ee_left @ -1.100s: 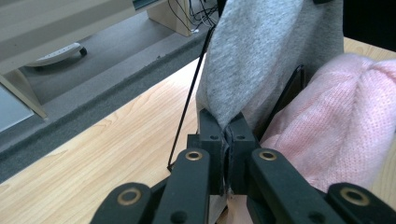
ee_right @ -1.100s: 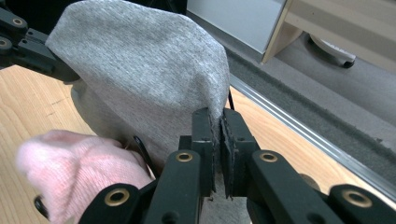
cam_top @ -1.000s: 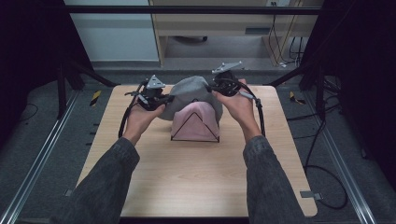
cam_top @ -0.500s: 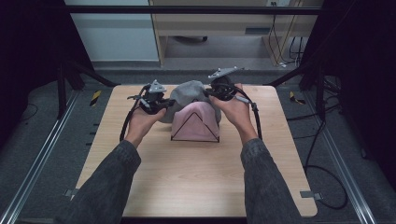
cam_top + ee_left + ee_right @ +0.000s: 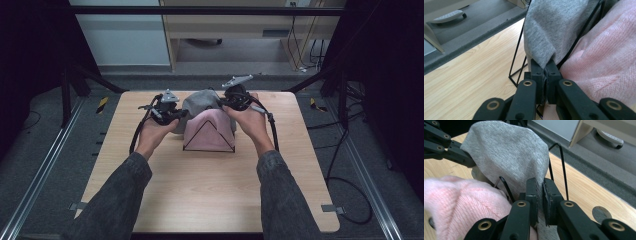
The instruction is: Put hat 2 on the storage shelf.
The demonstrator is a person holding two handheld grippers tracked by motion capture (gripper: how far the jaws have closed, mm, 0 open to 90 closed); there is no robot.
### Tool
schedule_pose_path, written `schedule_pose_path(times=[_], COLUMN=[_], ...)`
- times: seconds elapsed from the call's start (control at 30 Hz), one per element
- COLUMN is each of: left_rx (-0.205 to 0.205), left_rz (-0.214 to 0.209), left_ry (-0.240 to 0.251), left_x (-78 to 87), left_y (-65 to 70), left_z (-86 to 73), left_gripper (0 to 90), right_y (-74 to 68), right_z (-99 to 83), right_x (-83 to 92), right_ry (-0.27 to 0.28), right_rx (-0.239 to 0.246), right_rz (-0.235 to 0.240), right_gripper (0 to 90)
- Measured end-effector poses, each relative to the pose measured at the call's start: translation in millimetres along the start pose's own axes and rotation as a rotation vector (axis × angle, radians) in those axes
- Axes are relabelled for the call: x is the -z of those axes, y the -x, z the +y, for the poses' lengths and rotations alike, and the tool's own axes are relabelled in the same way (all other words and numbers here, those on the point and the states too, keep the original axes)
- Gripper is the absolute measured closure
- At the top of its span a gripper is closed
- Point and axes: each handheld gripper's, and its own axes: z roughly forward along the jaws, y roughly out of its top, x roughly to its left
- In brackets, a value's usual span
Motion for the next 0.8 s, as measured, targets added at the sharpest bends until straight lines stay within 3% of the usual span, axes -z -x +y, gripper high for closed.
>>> schedule_pose_path(times=[0.4, 0.8], left_rx=[0.002, 0.004], left_rz=[-0.011, -0.017], left_ry=[-0.013, -0.030], left_x=[-4.6, -6.3], left_y=[1.0, 2.6], left_z=[-6.4, -8.7], left_gripper=[87.3, 86.7], right_y=[-1.1, 0.5], right_z=[-5.2, -3.9], right_x=[-4.8, 3.8], right_ry=[-0.020, -0.023], right_rx=[-0.011, -0.033], right_rz=[-0.001, -0.032], right_gripper=[76.4, 55.0])
